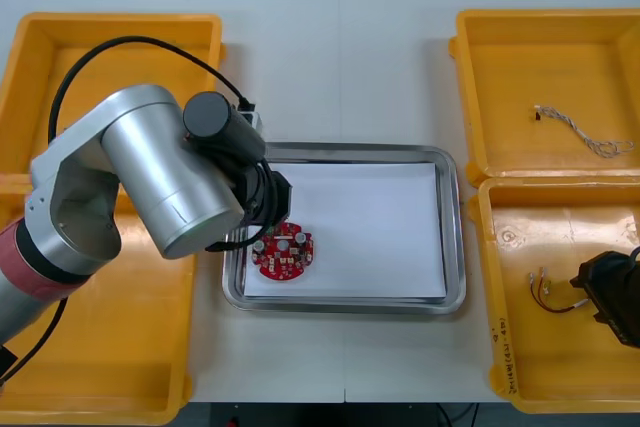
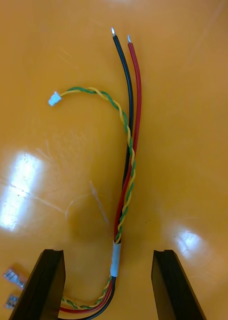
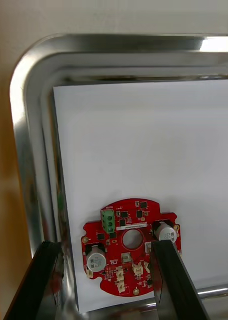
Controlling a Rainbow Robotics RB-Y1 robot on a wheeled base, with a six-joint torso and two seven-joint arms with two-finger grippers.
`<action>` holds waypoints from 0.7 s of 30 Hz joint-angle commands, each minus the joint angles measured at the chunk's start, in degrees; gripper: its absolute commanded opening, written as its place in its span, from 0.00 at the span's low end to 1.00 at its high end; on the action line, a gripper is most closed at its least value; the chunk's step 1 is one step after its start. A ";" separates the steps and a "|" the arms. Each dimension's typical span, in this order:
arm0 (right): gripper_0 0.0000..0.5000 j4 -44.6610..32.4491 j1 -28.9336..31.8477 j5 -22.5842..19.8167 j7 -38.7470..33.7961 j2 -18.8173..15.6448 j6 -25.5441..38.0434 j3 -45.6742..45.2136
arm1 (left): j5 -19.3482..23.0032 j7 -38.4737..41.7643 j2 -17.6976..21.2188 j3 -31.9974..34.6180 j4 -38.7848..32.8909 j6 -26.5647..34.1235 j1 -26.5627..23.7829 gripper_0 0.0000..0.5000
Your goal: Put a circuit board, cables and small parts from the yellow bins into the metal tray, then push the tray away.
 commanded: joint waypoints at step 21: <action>0.72 3.81 0.77 0.88 -2.65 0.66 -3.82 3.73 | 14.27 -7.24 2.75 25.46 -0.82 15.58 -8.60 1.00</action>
